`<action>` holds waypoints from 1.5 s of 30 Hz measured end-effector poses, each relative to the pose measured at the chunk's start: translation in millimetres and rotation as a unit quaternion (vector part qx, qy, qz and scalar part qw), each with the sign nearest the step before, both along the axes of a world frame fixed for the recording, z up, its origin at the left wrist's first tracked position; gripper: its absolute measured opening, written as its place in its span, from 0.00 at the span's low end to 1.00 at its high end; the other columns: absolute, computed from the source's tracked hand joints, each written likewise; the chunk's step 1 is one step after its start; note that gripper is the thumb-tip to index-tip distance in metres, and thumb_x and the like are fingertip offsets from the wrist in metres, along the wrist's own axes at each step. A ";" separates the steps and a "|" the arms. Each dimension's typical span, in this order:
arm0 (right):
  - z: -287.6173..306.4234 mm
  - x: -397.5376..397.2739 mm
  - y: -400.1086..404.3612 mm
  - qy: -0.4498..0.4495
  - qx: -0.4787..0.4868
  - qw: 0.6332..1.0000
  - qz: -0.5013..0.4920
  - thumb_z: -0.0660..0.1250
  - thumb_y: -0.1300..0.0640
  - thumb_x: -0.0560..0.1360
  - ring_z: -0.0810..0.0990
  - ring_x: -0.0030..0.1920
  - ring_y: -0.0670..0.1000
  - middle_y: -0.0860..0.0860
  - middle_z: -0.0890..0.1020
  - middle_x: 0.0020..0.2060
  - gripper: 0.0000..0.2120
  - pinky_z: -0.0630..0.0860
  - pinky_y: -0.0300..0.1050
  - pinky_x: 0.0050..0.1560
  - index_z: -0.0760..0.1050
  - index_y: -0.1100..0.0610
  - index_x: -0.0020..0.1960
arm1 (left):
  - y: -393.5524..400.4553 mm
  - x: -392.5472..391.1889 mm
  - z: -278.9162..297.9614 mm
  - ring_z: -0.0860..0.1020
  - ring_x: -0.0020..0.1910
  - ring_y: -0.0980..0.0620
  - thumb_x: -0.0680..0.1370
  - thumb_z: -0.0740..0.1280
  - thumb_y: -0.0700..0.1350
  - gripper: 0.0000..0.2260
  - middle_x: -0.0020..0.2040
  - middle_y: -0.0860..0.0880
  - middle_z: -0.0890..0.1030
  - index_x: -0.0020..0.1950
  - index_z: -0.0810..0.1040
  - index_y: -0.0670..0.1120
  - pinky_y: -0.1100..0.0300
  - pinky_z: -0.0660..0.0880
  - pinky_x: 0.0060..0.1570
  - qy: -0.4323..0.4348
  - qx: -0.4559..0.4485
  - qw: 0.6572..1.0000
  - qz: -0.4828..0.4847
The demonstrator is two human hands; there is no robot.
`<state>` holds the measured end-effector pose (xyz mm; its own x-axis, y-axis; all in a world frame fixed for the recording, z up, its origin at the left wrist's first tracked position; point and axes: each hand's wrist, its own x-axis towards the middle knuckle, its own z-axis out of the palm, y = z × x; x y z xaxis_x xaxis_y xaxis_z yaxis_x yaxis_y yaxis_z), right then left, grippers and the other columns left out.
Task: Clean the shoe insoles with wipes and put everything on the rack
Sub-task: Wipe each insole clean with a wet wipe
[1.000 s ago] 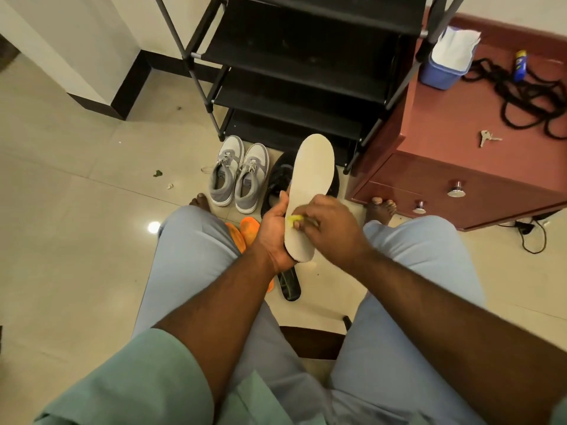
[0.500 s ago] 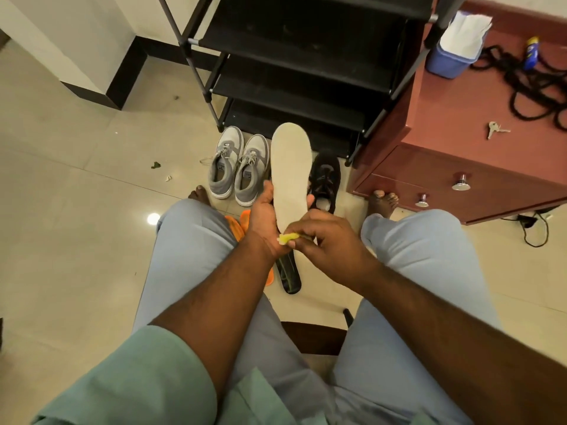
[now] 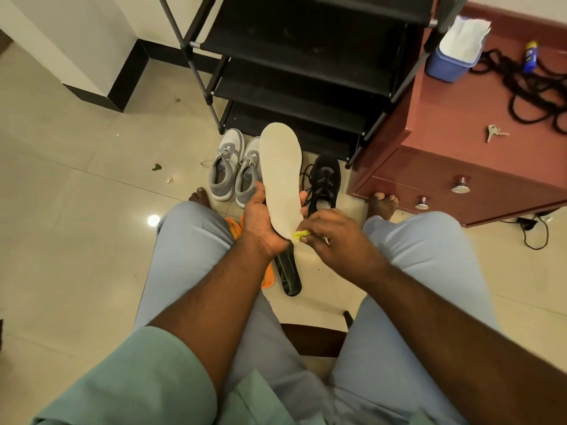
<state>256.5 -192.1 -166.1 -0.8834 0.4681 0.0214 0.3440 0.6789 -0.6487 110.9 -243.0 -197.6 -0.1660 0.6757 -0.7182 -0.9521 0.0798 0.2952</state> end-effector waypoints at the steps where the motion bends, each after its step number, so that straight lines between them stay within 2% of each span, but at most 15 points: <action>1: -1.0 2.4 4.4 -0.004 0.012 1.000 -0.003 0.69 0.62 0.72 0.78 0.45 0.54 0.54 0.81 0.44 0.08 0.75 0.48 0.45 0.81 0.59 0.51 | -0.3 0.6 0.3 0.79 0.43 0.46 0.81 0.48 0.66 0.31 0.44 0.43 0.85 0.70 0.74 0.46 0.57 0.77 0.41 0.001 0.003 1.000 0.001; 6: 0.8 -9.7 -1.9 0.010 -0.001 1.000 0.026 0.68 0.62 0.72 0.75 0.46 0.51 0.53 0.80 0.44 0.08 0.67 0.39 0.48 0.81 0.59 0.51 | 1.1 2.9 0.8 0.83 0.41 0.45 0.81 0.49 0.66 0.32 0.44 0.42 0.85 0.69 0.74 0.44 0.56 0.81 0.38 -0.014 0.004 1.000 -0.009; 9: -7.1 -1.7 9.1 -0.011 -0.003 1.000 -0.002 0.69 0.64 0.71 0.76 0.45 0.54 0.55 0.80 0.43 0.08 0.72 0.45 0.46 0.81 0.61 0.50 | -0.6 2.8 0.1 0.80 0.43 0.45 0.82 0.48 0.66 0.30 0.45 0.43 0.85 0.63 0.77 0.46 0.58 0.80 0.38 -0.004 0.002 1.000 -0.002; 13: -13.8 -0.9 16.8 -0.028 -0.008 0.999 -0.022 0.69 0.66 0.71 0.77 0.42 0.56 0.56 0.80 0.41 0.08 0.76 0.54 0.43 0.82 0.61 0.49 | 0.3 4.8 -0.4 0.83 0.43 0.43 0.82 0.49 0.65 0.32 0.56 0.40 0.80 0.74 0.70 0.44 0.54 0.81 0.41 -0.011 0.031 0.999 0.010; 16: -9.6 -1.6 10.4 0.007 -0.026 0.998 -0.050 0.69 0.68 0.72 0.77 0.44 0.54 0.55 0.80 0.42 0.11 0.75 0.49 0.44 0.81 0.60 0.52 | 0.5 0.9 1.3 0.82 0.40 0.44 0.82 0.49 0.64 0.30 0.48 0.40 0.83 0.65 0.76 0.43 0.56 0.80 0.39 -0.006 0.047 0.999 0.022; 19: -5.6 2.3 17.2 0.039 0.000 0.991 -0.125 0.69 0.66 0.72 0.78 0.44 0.56 0.56 0.81 0.42 0.08 0.76 0.53 0.46 0.81 0.61 0.50 | -0.2 -3.3 2.5 0.80 0.42 0.45 0.82 0.49 0.63 0.29 0.48 0.41 0.83 0.59 0.79 0.43 0.57 0.78 0.39 0.011 0.046 0.998 0.034; 21: -1.1 0.9 16.7 0.069 -0.001 0.991 -0.116 0.69 0.62 0.72 0.78 0.46 0.54 0.54 0.81 0.44 0.09 0.75 0.47 0.47 0.81 0.61 0.52 | 0.9 -4.1 2.2 0.80 0.41 0.44 0.81 0.49 0.65 0.29 0.47 0.41 0.83 0.59 0.79 0.44 0.54 0.75 0.43 0.014 0.028 0.999 0.029; 23: -0.2 -5.2 5.9 0.051 0.003 0.998 -0.033 0.68 0.59 0.73 0.75 0.48 0.50 0.52 0.81 0.46 0.09 0.69 0.37 0.49 0.81 0.59 0.53 | 1.9 -0.8 0.8 0.81 0.40 0.44 0.81 0.49 0.66 0.30 0.45 0.41 0.84 0.60 0.78 0.44 0.55 0.76 0.42 0.006 0.016 1.000 0.007; 25: -7.1 -13.0 -0.1 0.017 0.008 1.000 -0.006 0.67 0.60 0.74 0.74 0.49 0.50 0.52 0.80 0.46 0.09 0.67 0.37 0.49 0.80 0.59 0.53 | 1.7 5.1 -1.4 0.83 0.39 0.45 0.81 0.49 0.66 0.30 0.45 0.41 0.83 0.61 0.77 0.43 0.57 0.81 0.36 -0.005 0.011 1.000 -0.005; 28: -14.6 -18.4 12.3 -0.003 0.003 0.995 -0.104 0.67 0.61 0.74 0.75 0.49 0.54 0.55 0.81 0.46 0.09 0.67 0.41 0.49 0.80 0.60 0.53 | 0.3 11.3 -3.6 0.83 0.42 0.45 0.82 0.49 0.64 0.30 0.48 0.42 0.83 0.62 0.77 0.43 0.57 0.81 0.42 -0.004 0.019 1.000 -0.015; 31: -9.7 -13.0 11.9 0.027 0.018 0.999 -0.030 0.67 0.59 0.74 0.72 0.48 0.47 0.51 0.81 0.46 0.09 0.62 0.32 0.50 0.81 0.59 0.52 | 0.0 7.7 -3.3 0.83 0.44 0.46 0.82 0.49 0.65 0.31 0.49 0.42 0.82 0.62 0.77 0.42 0.56 0.80 0.43 -0.017 0.025 0.999 -0.022; 34: -7.3 -14.0 1.8 0.031 0.040 0.998 0.031 0.66 0.59 0.74 0.74 0.47 0.50 0.52 0.81 0.45 0.09 0.67 0.40 0.50 0.80 0.59 0.52 | 1.5 9.1 -2.3 0.84 0.43 0.45 0.82 0.50 0.65 0.33 0.48 0.41 0.83 0.55 0.82 0.39 0.55 0.82 0.42 -0.028 0.024 0.999 -0.034; 39: -15.7 -30.4 29.9 -0.011 0.004 0.990 -0.138 0.65 0.59 0.75 0.74 0.50 0.55 0.54 0.81 0.48 0.09 0.72 0.55 0.53 0.80 0.58 0.53 | 2.2 27.4 1.2 0.84 0.46 0.45 0.82 0.50 0.63 0.26 0.48 0.43 0.85 0.60 0.79 0.46 0.52 0.78 0.52 -0.026 0.018 0.997 -0.064; 43: -8.9 -14.0 16.2 0.027 0.030 0.999 0.011 0.63 0.57 0.74 0.72 0.49 0.50 0.53 0.81 0.46 0.10 0.67 0.42 0.50 0.80 0.58 0.52 | 1.1 17.0 -1.2 0.85 0.44 0.44 0.82 0.50 0.64 0.32 0.49 0.41 0.84 0.55 0.82 0.41 0.53 0.83 0.43 -0.045 0.029 0.997 -0.058; 45: -10.2 -19.4 14.1 0.016 0.048 0.999 0.018 0.63 0.58 0.74 0.74 0.48 0.53 0.54 0.80 0.45 0.10 0.70 0.46 0.49 0.80 0.58 0.52 | 0.9 17.0 -1.4 0.84 0.46 0.45 0.81 0.51 0.65 0.31 0.50 0.42 0.83 0.58 0.80 0.42 0.53 0.82 0.46 -0.043 0.025 0.996 -0.072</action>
